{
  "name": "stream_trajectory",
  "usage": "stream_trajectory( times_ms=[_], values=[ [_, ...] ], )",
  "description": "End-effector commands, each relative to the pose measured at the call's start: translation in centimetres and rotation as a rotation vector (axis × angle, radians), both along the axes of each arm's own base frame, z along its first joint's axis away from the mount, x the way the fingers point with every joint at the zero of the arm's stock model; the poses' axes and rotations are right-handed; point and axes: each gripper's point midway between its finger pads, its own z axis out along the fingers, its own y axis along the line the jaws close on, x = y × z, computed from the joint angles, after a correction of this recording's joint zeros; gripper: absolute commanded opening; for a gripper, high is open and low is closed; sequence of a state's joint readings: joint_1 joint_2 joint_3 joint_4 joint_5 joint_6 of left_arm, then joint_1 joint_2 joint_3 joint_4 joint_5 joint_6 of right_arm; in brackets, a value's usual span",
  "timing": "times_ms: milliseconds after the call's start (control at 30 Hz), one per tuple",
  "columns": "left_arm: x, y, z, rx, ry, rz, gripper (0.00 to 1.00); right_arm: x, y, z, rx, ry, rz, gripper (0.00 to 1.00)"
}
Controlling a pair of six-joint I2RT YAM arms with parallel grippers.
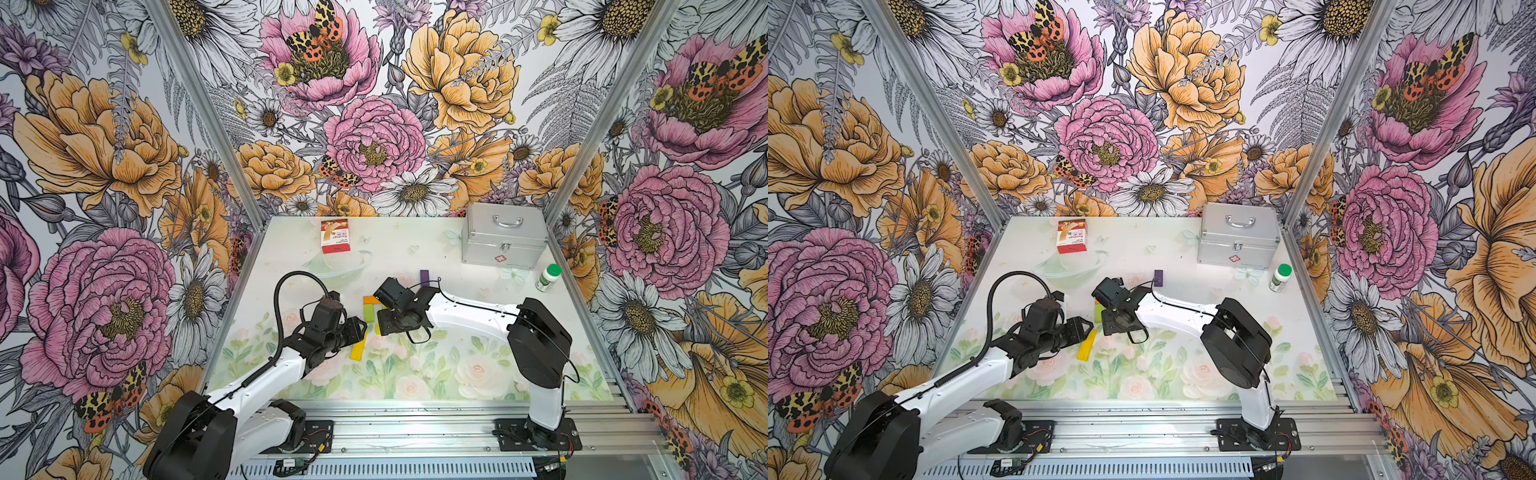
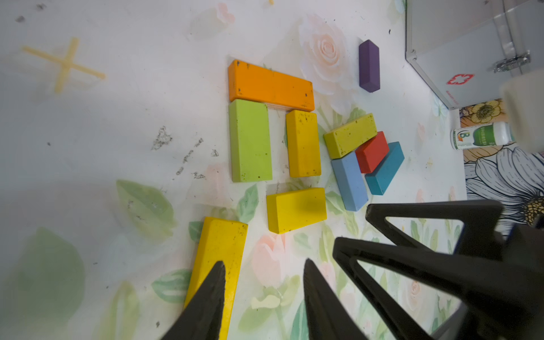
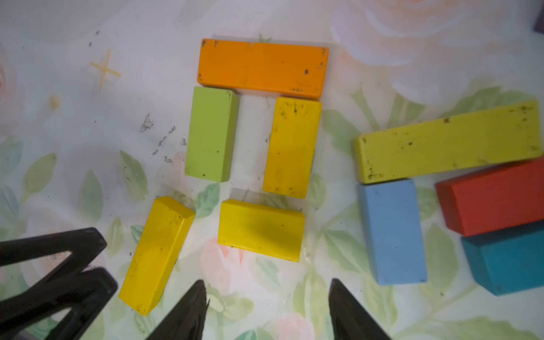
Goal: Assemble the letter p with building blocks
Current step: Place the building block at the center of the board, then assemble the building block at the center of the board.
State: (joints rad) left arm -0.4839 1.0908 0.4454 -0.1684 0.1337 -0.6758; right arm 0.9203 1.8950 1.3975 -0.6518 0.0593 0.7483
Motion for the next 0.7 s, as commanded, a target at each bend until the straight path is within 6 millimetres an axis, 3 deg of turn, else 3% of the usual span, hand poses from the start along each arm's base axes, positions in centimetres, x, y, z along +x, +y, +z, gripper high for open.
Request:
stream_trajectory(
  times_ms=[0, 200, 333, 433, 667],
  values=[
    [1.0, -1.4, 1.0, -0.05, -0.046, 0.014, 0.33, 0.9, -1.9, 0.1, 0.002, -0.023, -0.025, 0.58],
    [0.8, -4.0, -0.2, -0.043, -0.008, -0.014, 0.09, 1.3, -2.9, -1.2, 0.071, 0.022, -0.016, 0.43],
    [0.9, -4.5, -0.9, -0.036, 0.01, 0.008, 0.0, 1.4, -2.6, -1.6, 0.102, 0.043, 0.01, 0.2],
    [1.0, -4.4, -0.9, -0.027, 0.0, 0.031, 0.0, 1.3, -2.1, -1.5, 0.119, 0.047, 0.034, 0.0],
    [1.4, -4.6, -1.7, -0.008, 0.026, 0.045, 0.0, 1.2, -1.5, -2.2, 0.13, 0.073, 0.053, 0.0]
  ],
)
